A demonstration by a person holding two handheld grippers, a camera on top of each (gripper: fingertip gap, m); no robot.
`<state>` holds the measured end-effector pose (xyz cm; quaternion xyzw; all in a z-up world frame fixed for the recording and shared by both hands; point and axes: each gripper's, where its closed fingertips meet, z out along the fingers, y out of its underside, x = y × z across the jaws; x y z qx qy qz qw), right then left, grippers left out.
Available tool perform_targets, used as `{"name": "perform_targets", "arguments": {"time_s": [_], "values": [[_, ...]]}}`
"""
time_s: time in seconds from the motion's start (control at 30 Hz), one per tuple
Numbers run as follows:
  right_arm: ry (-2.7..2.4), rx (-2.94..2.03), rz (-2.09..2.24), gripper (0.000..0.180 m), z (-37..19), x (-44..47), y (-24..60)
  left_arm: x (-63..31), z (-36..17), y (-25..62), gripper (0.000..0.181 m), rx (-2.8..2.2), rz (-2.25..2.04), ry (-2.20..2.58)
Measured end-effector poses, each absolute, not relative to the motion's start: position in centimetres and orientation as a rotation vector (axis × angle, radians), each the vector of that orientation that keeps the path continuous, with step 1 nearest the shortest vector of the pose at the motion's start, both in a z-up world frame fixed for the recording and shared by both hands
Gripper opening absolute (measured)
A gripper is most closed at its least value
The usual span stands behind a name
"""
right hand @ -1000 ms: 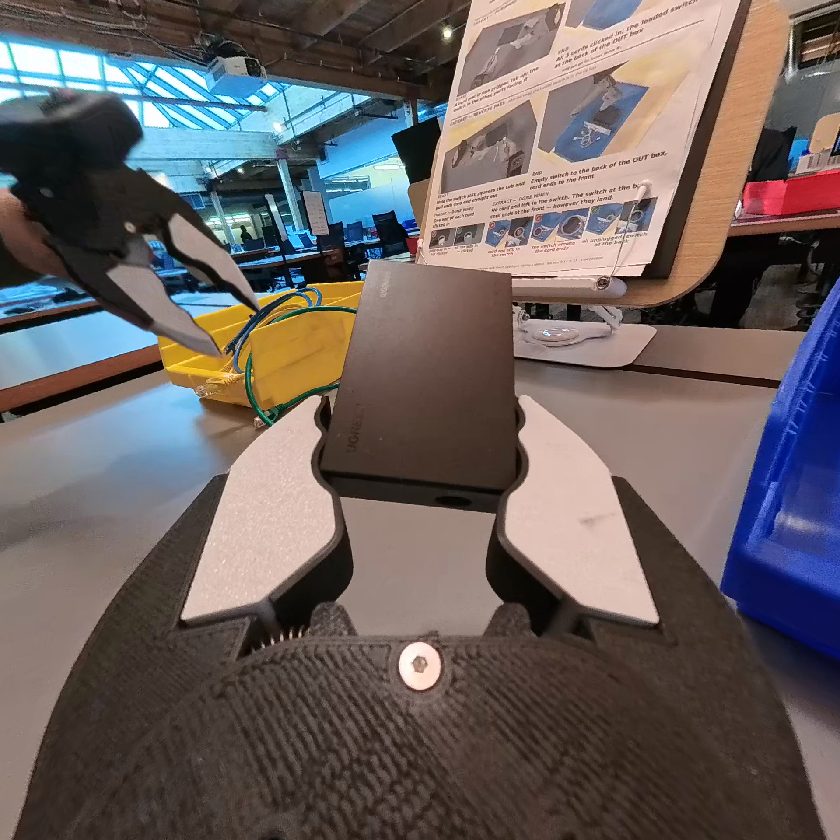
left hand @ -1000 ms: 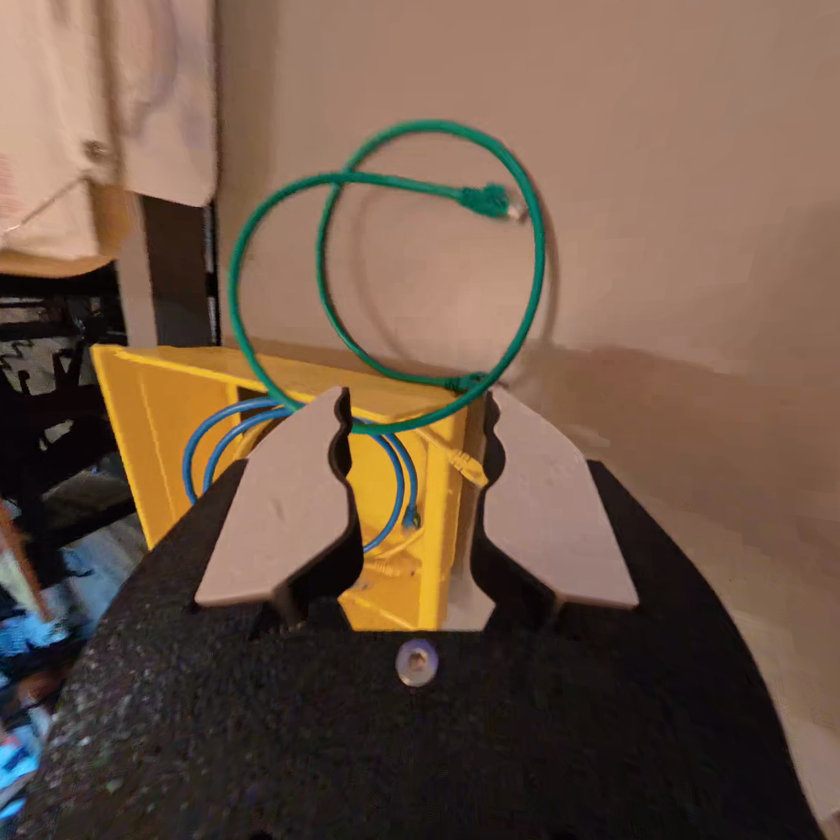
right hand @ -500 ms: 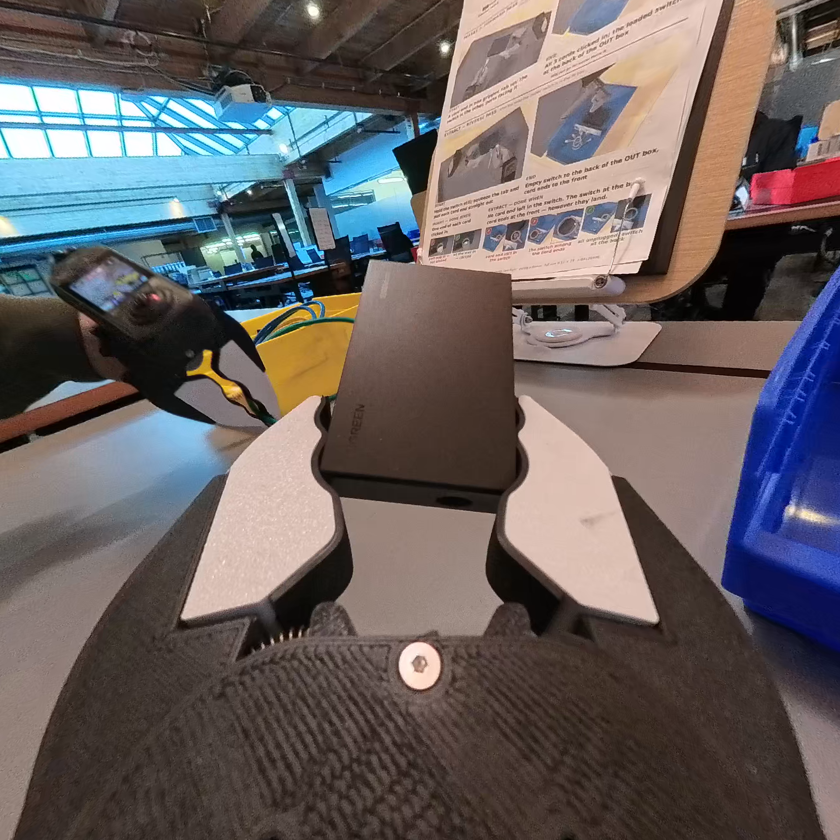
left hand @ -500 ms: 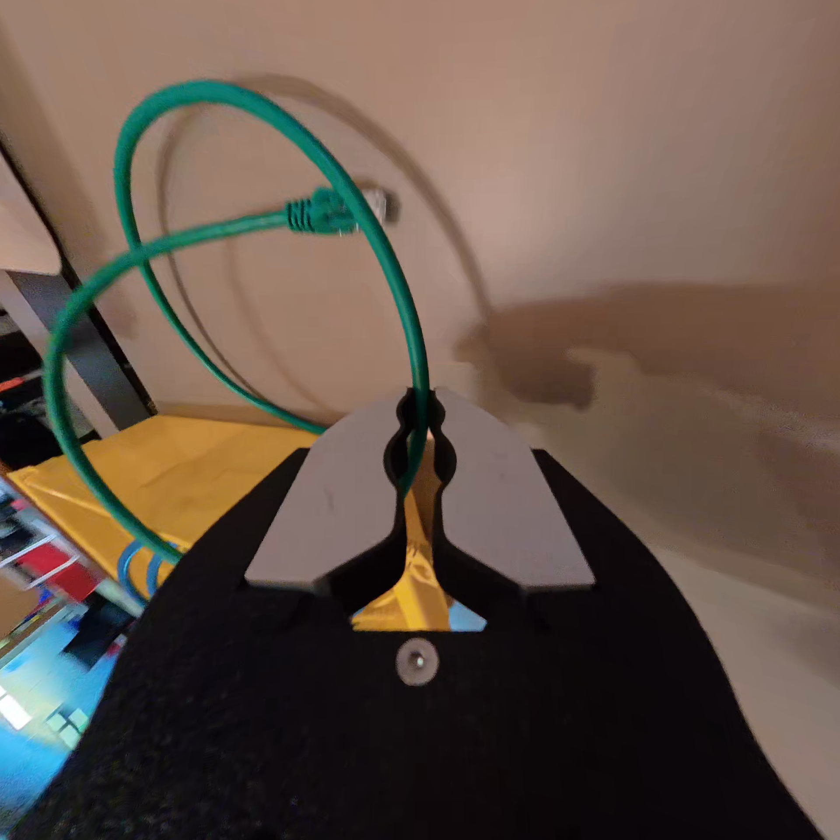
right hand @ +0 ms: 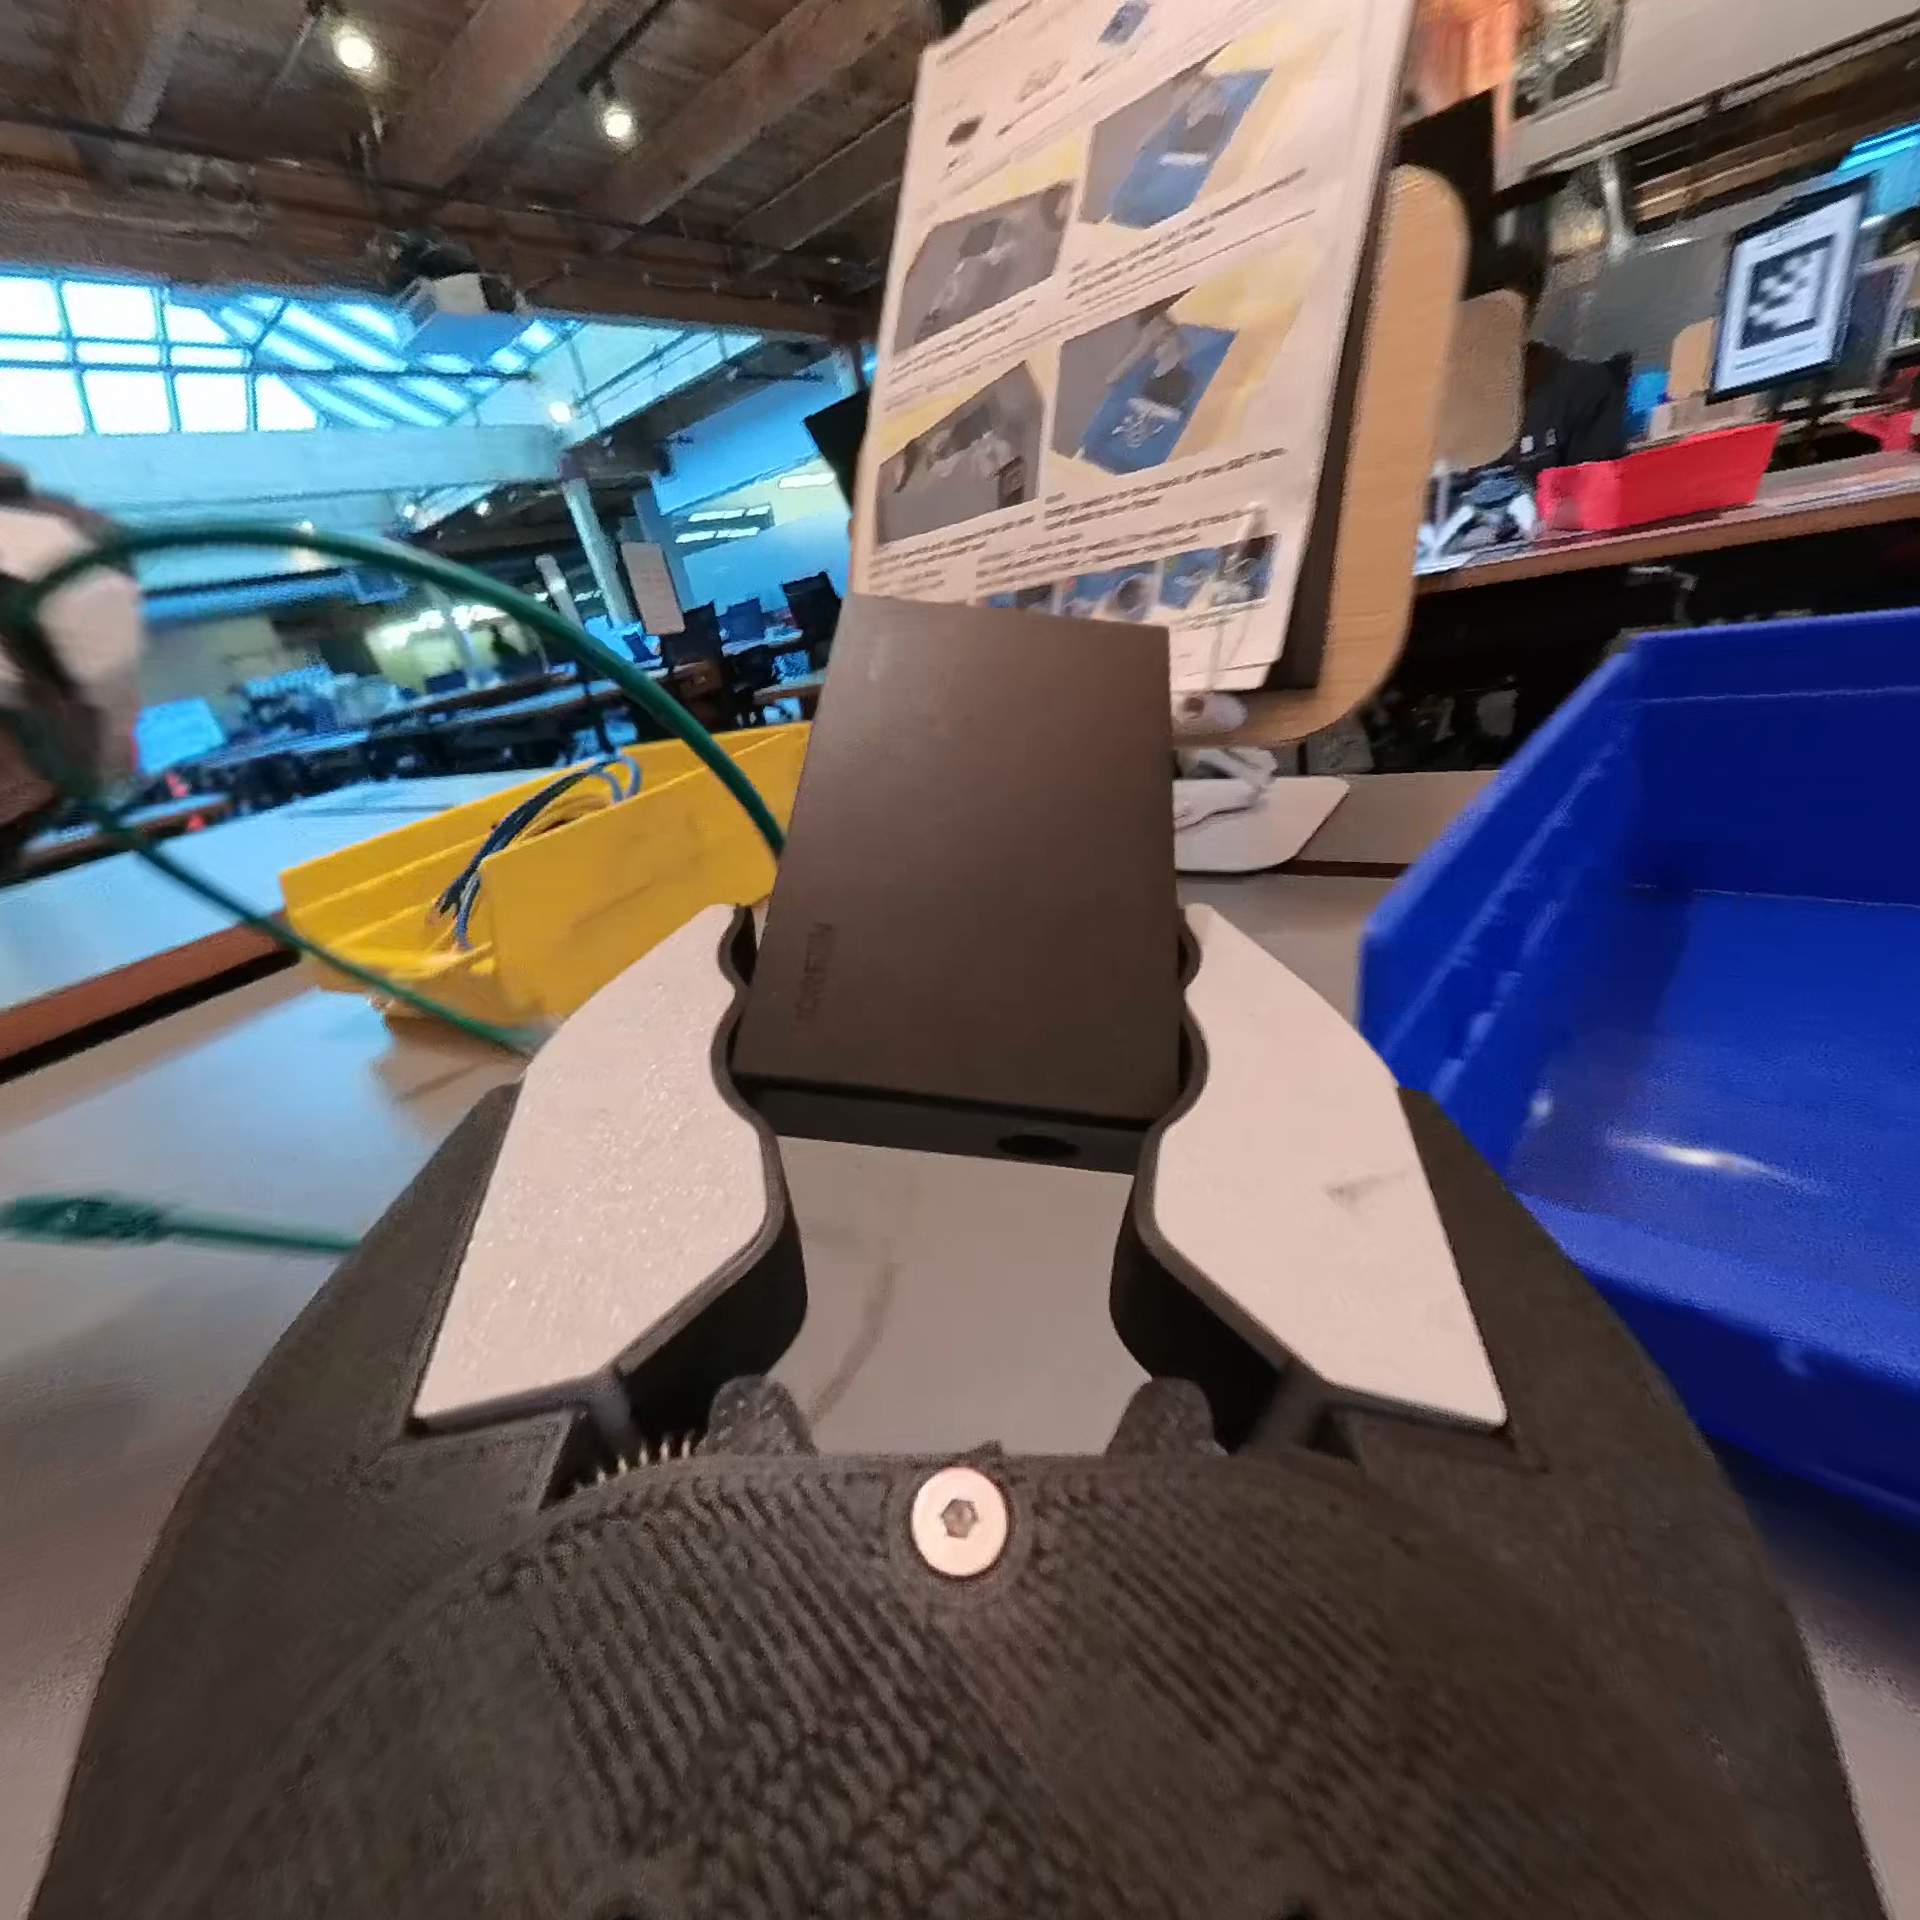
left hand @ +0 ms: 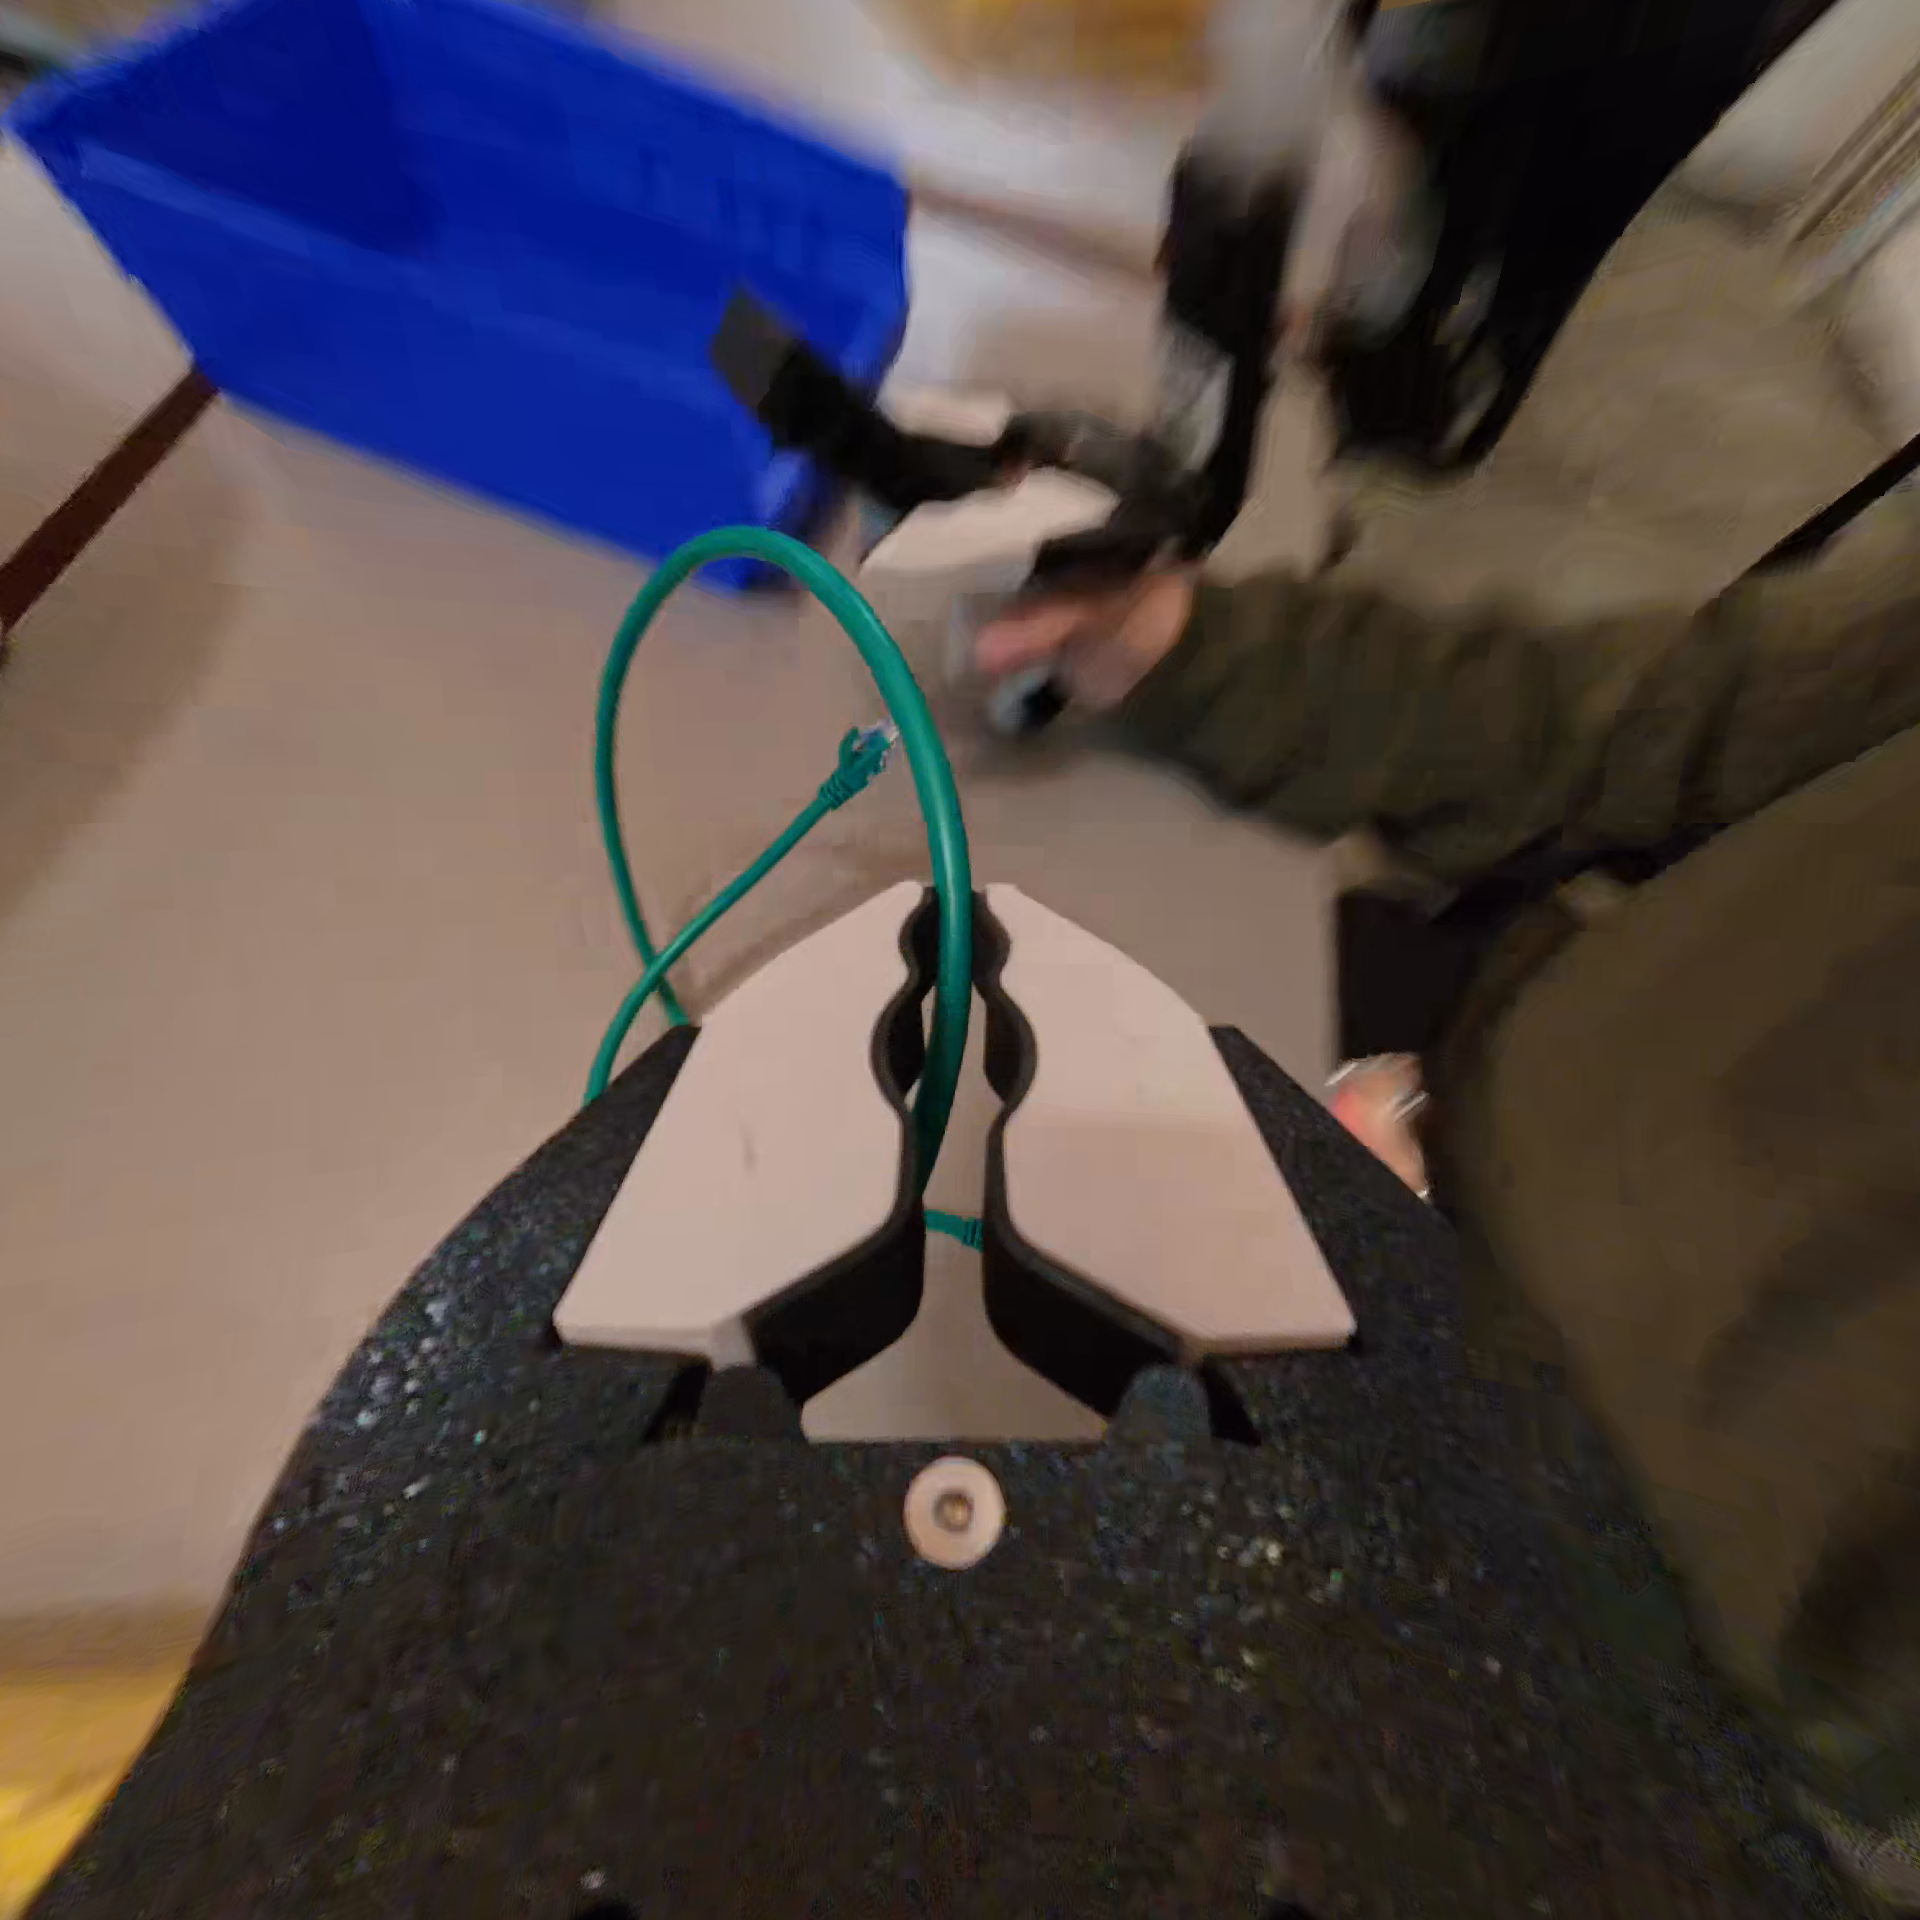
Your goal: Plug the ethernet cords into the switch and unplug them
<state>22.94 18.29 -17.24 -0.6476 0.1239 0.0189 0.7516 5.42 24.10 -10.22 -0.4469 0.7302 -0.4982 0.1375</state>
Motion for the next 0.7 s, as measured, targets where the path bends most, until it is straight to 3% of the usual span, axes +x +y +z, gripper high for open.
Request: {"name": "perform_targets", "arguments": {"time_s": [0.1,0.23,0.37,0.53,0.7], "values": [[0.307,-1.390,0.040,0.074,-16.9,24.4,17.1,3.8,-6.6,24.4,0.005,-1.351,-2.047,1.816],[0.312,-1.381,0.047,0.074,-16.8,24.6,16.9,3.6,-10.9,28.3,0.005,-1.788,-2.489,1.406],[0.282,-1.407,0.031,0.075,-17.1,24.1,17.3,4.2,-19.3,29.6,0.005,-2.128,-2.111,1.463],[0.281,-1.418,0.026,0.075,-17.5,24.1,17.5,7.4,-23.1,31.5,0.006,-2.018,-1.277,1.842],[0.292,-1.427,0.011,0.075,-17.9,24.5,17.3,11.5,-22.4,35.2,0.045,-1.885,-0.607,1.801]]}}
